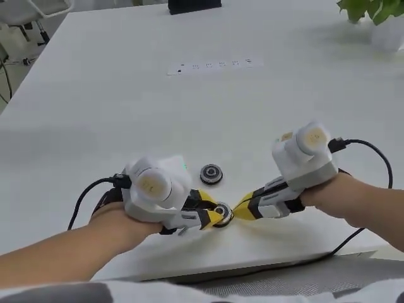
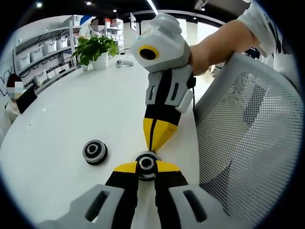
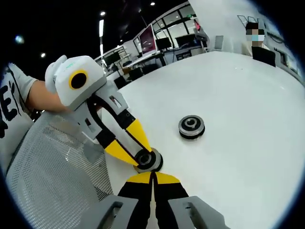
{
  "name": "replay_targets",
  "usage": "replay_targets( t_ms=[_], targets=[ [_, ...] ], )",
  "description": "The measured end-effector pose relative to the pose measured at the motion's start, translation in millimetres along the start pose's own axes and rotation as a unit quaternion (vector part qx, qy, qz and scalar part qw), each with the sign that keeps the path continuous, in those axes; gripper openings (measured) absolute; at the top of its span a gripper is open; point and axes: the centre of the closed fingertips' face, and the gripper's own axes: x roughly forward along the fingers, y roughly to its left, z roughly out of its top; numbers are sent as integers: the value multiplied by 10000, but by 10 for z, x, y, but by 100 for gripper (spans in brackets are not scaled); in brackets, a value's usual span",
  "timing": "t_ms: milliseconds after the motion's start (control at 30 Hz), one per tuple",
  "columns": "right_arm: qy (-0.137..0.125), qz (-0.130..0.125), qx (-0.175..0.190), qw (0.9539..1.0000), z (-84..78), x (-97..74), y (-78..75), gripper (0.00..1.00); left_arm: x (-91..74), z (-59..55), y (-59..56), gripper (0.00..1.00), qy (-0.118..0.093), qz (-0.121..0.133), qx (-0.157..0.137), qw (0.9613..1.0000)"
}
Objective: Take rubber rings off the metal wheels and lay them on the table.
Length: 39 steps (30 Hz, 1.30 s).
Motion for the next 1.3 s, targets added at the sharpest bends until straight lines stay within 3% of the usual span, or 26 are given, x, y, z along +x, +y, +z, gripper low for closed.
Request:
replay_targets(
  t_ms=[100, 733, 1300],
  targets=[
    [-117, 19, 392, 9992, 40, -24, 11, 0, 2, 0, 2, 7, -6, 11, -21, 10000],
    [-176, -5, 69, 9998, 75, -20, 116, 0, 8, -5, 7, 7, 91, 93, -104, 9999],
    [-219, 175, -24, 9996, 109, 24, 182, 0, 0, -15, -6, 6, 131, 62, -81, 9999]
  ],
)
